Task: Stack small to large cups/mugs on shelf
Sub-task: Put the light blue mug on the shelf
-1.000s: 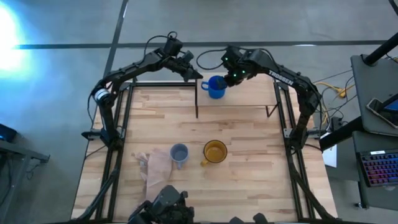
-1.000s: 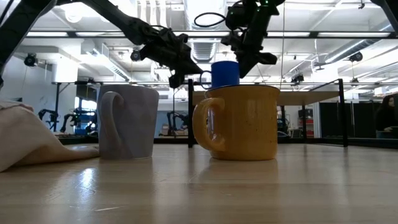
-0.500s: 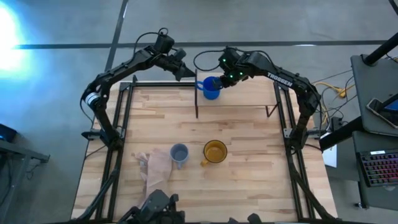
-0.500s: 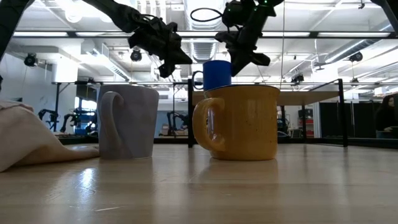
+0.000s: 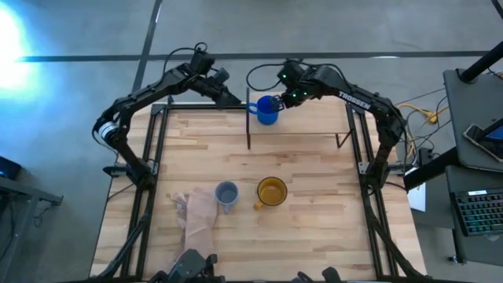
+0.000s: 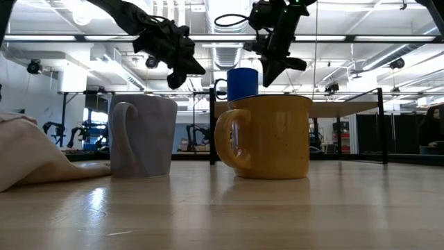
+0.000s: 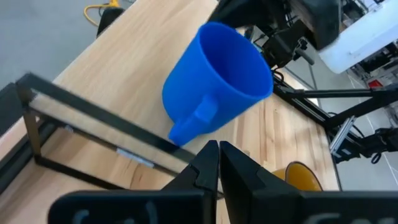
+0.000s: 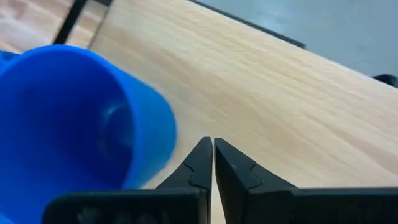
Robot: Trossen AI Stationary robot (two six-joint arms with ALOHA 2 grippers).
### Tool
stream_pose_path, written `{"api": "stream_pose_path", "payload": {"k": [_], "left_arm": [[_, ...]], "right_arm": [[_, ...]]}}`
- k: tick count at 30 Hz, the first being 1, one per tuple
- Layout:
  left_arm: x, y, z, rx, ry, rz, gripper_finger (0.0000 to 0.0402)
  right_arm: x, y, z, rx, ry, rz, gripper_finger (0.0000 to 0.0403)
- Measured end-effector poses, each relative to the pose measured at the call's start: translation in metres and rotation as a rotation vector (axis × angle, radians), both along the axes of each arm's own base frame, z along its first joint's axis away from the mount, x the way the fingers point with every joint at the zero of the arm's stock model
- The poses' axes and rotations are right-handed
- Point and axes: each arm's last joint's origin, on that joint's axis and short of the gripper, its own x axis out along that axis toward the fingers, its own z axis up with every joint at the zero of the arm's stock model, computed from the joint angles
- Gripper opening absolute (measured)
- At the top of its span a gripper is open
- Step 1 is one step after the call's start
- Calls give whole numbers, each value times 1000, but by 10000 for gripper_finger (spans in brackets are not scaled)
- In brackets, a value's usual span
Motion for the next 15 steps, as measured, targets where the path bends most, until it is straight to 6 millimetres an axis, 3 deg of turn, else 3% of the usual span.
{"api": "stream_pose_path", "payload": {"k": [7,15], "left_arm": [[-19,-23,-1,-8,11,-2,0],[-48,-75,-21,-48,33,-49,0]], "right_arm": [[-19,7,21,-73,15,-43,11],[-73,50,60,-33,84,-32,11]]}}
